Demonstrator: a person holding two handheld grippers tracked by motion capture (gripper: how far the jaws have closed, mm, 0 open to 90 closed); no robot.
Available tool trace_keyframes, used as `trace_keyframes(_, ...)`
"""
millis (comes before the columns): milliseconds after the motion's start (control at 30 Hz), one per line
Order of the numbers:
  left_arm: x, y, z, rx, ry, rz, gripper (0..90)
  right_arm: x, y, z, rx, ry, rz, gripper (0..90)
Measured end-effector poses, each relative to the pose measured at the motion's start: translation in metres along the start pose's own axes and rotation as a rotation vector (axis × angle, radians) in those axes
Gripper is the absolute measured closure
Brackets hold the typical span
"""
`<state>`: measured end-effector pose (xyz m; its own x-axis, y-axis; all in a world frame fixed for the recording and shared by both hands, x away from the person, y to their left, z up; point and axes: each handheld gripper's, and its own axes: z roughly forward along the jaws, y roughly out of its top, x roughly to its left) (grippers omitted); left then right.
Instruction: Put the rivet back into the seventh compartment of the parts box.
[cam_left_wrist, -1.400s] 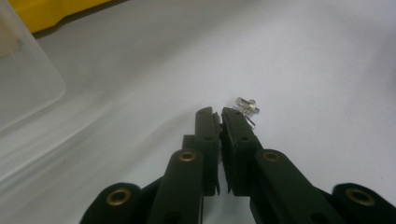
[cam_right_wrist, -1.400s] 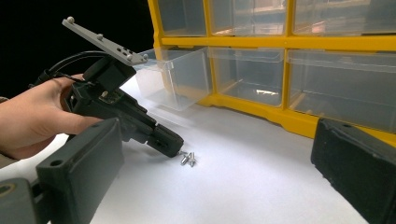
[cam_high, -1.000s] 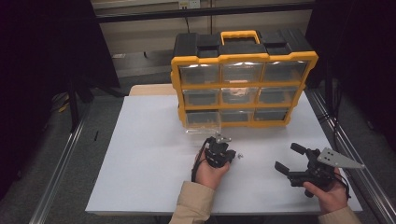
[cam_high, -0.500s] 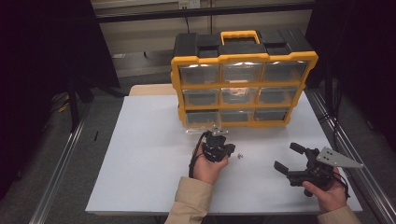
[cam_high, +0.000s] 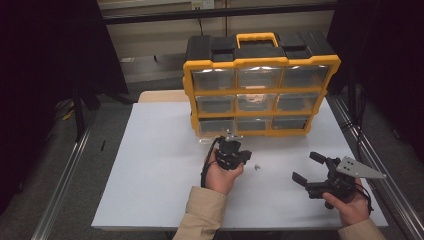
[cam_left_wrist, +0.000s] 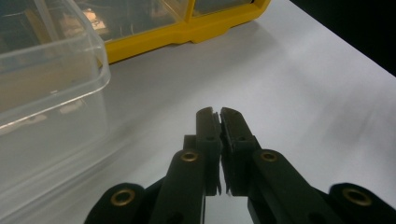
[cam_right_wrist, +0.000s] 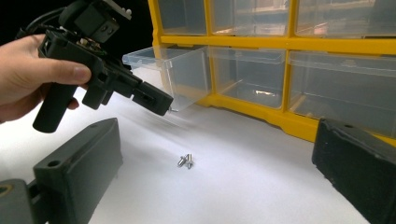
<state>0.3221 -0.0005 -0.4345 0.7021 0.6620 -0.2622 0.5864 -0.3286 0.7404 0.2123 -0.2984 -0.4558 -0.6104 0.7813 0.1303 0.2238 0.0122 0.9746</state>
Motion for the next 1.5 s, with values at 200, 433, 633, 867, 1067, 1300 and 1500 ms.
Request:
trace_keyframes(200, -0.001, 0.003, -0.001, -0.01, -0.006, -0.012, 86.7, 0.0, 0.0, 0.001, -0.005, 0.013, -0.005, 0.0)
trace_keyframes(433, 0.0, 0.009, -0.004, -0.011, -0.009, -0.012, 86.7, -0.001, 0.0, 0.002, -0.005, -0.002, -0.004, 0.0)
trace_keyframes(633, 0.002, 0.015, -0.005, -0.018, -0.006, -0.018, 86.7, 0.0, 0.0, 0.002, -0.008, 0.0, -0.001, 0.0)
trace_keyframes(867, 0.003, 0.02, -0.007, -0.03, -0.003, -0.031, 86.7, 0.0, 0.0, 0.002, -0.012, 0.004, 0.005, 0.0)
trace_keyframes(1067, 0.004, 0.025, -0.008, -0.035, -0.006, -0.033, 86.7, 0.0, 0.0, 0.002, -0.013, 0.005, 0.003, 0.0)
trace_keyframes(1300, 0.005, 0.03, -0.011, -0.045, 0.002, -0.039, 86.7, 0.0, 0.0, 0.002, -0.015, 0.006, 0.006, 0.0)
trace_keyframes(1500, 0.006, 0.036, -0.013, -0.053, 0.01, -0.041, 86.7, 0.0, 0.0, 0.003, -0.018, 0.003, 0.008, 0.0)
